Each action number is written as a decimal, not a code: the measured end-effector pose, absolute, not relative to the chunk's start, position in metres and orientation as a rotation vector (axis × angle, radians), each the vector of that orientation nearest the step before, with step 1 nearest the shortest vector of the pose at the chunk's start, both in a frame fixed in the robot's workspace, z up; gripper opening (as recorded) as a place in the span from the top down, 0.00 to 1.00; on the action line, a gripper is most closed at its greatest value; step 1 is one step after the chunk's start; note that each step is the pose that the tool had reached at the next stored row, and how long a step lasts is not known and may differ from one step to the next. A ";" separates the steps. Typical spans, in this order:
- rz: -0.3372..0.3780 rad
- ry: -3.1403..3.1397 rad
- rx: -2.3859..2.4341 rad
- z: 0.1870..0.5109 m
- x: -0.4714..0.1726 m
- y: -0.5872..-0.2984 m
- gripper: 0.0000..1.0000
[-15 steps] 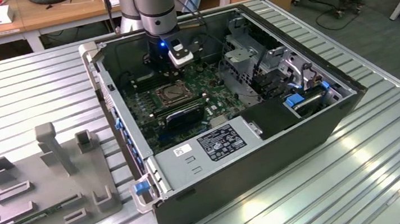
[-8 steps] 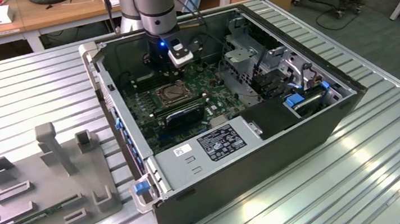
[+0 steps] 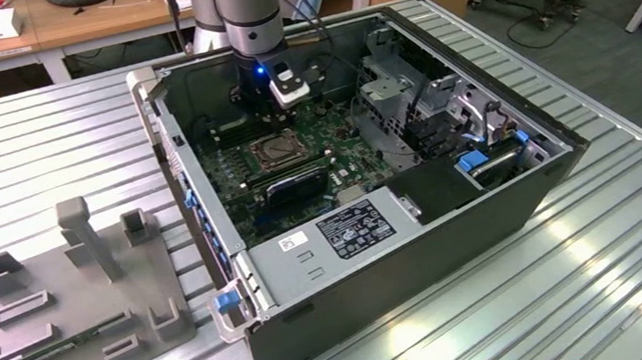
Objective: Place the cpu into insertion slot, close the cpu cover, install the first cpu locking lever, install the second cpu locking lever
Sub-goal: 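Install the first cpu locking lever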
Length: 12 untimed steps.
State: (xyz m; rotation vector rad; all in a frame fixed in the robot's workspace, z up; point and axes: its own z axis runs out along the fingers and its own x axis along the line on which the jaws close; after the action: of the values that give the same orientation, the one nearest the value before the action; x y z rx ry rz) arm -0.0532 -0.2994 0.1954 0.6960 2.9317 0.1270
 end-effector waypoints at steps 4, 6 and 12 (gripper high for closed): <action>0.126 2.932 0.696 0.195 -0.053 -0.299 0.89; 0.126 2.932 0.696 0.195 -0.053 -0.300 0.89; 0.126 2.932 0.696 0.195 -0.053 -0.300 0.89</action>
State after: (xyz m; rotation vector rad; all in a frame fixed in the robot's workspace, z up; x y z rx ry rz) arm -0.0534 -0.2997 0.1950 0.6961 2.9321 0.1257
